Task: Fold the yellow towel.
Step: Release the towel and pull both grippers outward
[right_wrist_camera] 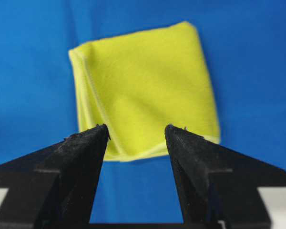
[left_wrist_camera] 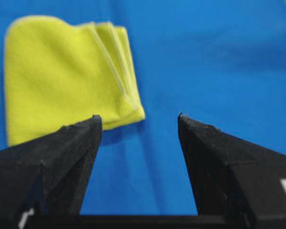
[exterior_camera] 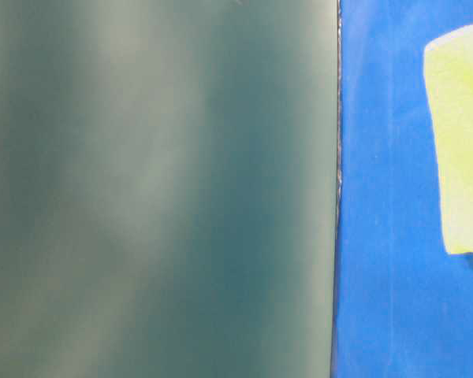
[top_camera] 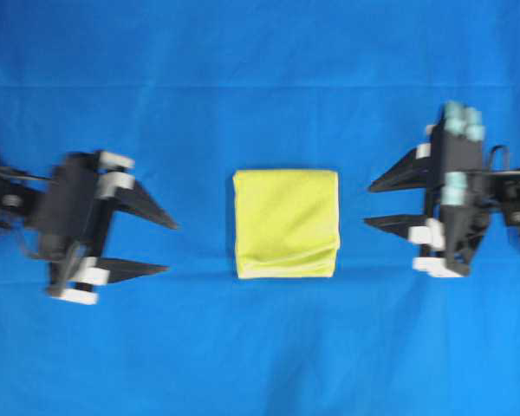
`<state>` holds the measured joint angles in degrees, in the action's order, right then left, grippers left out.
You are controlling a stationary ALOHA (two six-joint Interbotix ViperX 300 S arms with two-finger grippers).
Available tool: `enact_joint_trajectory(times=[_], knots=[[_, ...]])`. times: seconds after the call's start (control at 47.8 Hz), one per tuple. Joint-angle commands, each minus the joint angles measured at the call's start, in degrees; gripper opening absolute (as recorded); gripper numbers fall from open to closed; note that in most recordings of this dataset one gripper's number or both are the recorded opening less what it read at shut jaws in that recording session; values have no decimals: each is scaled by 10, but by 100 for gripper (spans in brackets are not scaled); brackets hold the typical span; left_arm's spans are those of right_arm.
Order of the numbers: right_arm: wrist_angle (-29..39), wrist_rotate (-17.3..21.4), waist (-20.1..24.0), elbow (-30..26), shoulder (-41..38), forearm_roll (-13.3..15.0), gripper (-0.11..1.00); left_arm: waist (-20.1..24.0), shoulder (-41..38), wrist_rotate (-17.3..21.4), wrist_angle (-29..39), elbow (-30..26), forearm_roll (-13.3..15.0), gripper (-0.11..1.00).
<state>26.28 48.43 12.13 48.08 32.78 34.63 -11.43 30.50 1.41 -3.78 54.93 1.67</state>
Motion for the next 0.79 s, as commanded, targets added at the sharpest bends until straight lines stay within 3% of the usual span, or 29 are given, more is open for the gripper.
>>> enact_joint_trajectory(times=[0.0,0.188,0.397,0.648,0.774], knots=[[-2,1,-5,10,49,16,57,7,54,4,-8,18,-1,62],[-12,1,-14,68,146,40,57,24,164,18,-7,83,-1,62],[-62,1,-46,152,250,46,57,64,282,18,-7,172,-1,62],[-162,2,-123,258,323,42,57,93,374,10,-18,257,0,62],[-191,2,-162,279,327,37,57,105,386,3,-26,269,0,61]])
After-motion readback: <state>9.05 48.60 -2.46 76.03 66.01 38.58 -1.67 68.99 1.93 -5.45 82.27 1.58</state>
